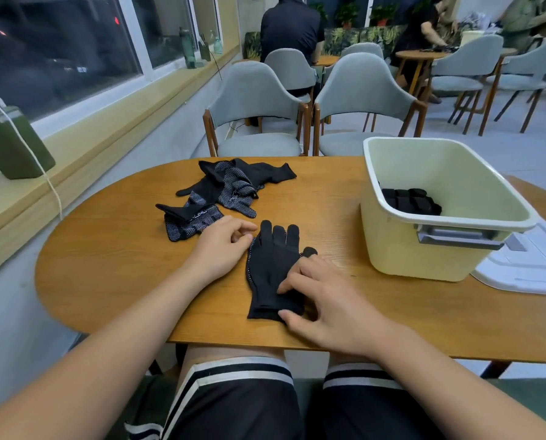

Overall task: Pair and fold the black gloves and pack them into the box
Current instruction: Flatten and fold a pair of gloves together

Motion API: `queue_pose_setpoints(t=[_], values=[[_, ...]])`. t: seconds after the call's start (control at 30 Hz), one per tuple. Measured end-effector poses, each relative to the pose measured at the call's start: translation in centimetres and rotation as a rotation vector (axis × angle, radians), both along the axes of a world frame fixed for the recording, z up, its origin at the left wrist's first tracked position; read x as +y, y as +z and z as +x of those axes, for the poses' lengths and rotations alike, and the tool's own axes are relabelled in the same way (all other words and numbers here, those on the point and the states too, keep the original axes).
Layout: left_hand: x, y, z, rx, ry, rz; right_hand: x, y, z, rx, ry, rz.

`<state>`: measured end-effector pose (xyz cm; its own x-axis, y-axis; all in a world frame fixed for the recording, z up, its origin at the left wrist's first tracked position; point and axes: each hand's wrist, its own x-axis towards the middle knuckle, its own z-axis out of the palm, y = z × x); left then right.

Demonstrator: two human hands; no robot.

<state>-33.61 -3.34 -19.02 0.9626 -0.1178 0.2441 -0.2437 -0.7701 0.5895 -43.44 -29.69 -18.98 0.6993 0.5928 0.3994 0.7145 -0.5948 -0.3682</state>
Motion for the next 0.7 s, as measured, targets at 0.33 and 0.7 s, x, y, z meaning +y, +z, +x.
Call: queue_pose_setpoints(t=[0.33, 0.7], values=[[-0.35, 0.67, 0.57, 0.122, -0.055, -0.073, 0.07, -0.38, 0.37, -0.048, -0.025, 0.030], [0.38, 0.63, 0.25, 0.120, 0.001, -0.391, 0.63, -0.01, 0.08, -0.146, -0.023, 0.093]])
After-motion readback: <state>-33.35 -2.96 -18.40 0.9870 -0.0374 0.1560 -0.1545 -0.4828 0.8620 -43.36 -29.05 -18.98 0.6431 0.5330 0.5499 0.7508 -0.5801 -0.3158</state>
